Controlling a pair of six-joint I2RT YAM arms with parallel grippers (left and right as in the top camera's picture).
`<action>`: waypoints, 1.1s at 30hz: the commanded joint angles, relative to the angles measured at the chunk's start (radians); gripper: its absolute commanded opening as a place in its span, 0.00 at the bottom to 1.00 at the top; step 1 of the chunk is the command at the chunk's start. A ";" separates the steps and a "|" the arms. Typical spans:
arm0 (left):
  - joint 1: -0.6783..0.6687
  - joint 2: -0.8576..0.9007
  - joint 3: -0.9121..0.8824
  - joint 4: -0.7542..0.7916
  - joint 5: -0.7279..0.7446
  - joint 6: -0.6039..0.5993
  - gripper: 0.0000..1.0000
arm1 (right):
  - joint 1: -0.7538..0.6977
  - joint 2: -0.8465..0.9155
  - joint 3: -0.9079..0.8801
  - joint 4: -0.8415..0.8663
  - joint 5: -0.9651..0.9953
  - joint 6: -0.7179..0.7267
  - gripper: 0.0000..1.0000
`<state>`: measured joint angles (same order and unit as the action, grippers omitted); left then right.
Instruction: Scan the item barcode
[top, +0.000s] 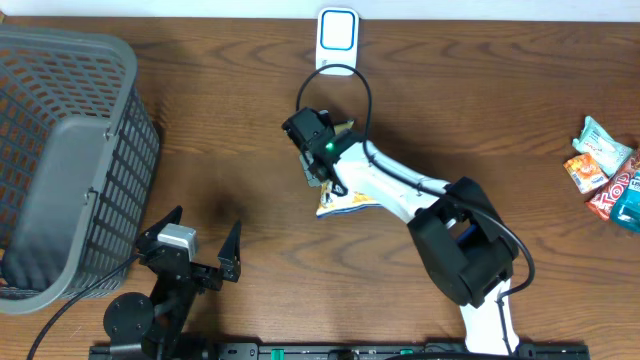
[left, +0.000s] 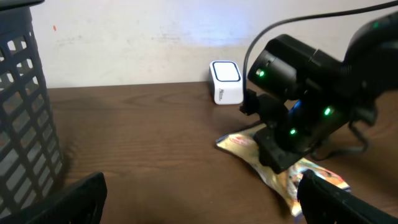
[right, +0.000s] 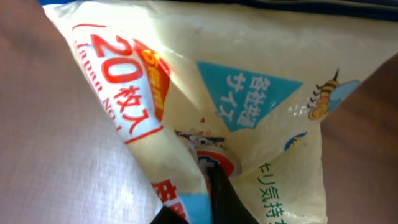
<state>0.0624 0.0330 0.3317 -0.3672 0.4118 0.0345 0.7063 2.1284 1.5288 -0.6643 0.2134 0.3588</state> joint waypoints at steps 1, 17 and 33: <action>-0.004 -0.002 0.006 0.001 -0.006 0.014 0.98 | -0.069 -0.022 0.051 -0.120 -0.333 -0.021 0.01; -0.004 -0.002 0.006 0.001 -0.005 0.014 0.98 | -0.425 -0.086 0.143 -0.448 -1.331 -0.560 0.02; -0.004 -0.002 0.006 0.001 -0.005 0.014 0.98 | -0.073 -0.061 0.137 -0.060 -0.877 -0.336 0.99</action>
<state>0.0624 0.0330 0.3317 -0.3672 0.4114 0.0345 0.5537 2.0632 1.6730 -0.7616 -0.8383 -0.0708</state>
